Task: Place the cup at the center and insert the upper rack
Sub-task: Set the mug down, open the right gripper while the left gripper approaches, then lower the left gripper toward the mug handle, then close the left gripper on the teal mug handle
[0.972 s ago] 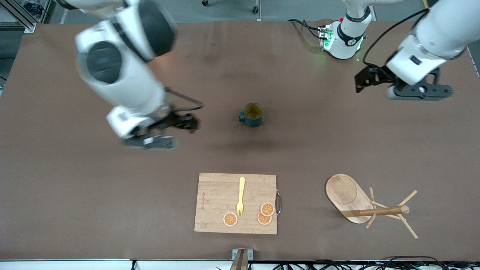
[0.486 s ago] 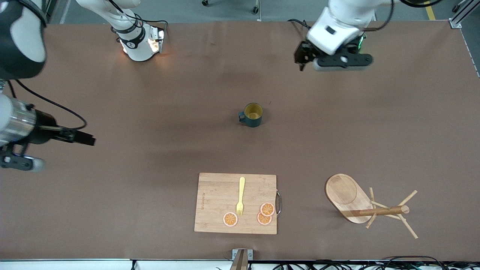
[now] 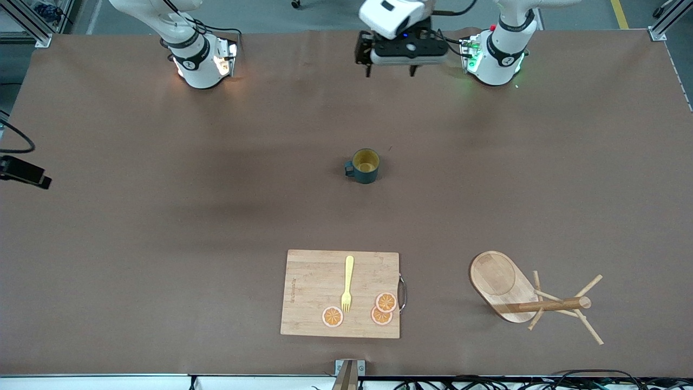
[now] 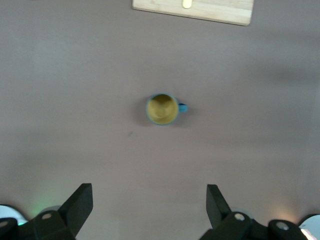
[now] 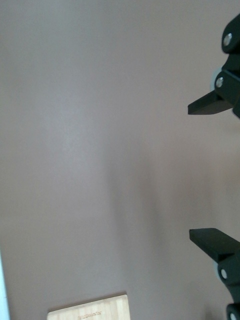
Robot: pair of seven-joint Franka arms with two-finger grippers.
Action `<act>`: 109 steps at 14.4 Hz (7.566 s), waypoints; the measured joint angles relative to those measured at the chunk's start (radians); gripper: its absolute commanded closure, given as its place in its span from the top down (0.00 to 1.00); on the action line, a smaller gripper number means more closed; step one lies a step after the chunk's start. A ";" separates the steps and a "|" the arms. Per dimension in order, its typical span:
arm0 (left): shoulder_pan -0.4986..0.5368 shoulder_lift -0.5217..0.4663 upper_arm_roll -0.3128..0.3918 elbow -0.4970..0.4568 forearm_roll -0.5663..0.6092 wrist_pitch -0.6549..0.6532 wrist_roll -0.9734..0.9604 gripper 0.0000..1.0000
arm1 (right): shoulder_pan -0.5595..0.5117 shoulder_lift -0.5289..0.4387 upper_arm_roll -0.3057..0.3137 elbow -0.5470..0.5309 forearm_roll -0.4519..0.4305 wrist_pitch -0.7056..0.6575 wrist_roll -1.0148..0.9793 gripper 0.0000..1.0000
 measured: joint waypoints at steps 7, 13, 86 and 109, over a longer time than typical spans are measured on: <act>-0.240 0.173 -0.054 -0.079 0.349 0.183 -0.509 1.00 | -0.103 -0.074 0.106 -0.083 0.000 0.055 -0.005 1.00; -0.416 0.410 -0.053 -0.078 0.757 0.219 -0.925 1.00 | -0.107 -0.158 0.119 -0.206 -0.001 0.105 -0.010 1.00; -1.011 0.881 0.589 0.016 1.498 0.121 -1.342 0.67 | -0.147 -0.297 0.183 -0.384 -0.015 0.133 -0.067 1.00; -0.985 0.897 0.601 0.028 1.506 0.146 -1.348 0.04 | -0.147 -0.297 0.186 -0.375 -0.016 0.134 -0.067 1.00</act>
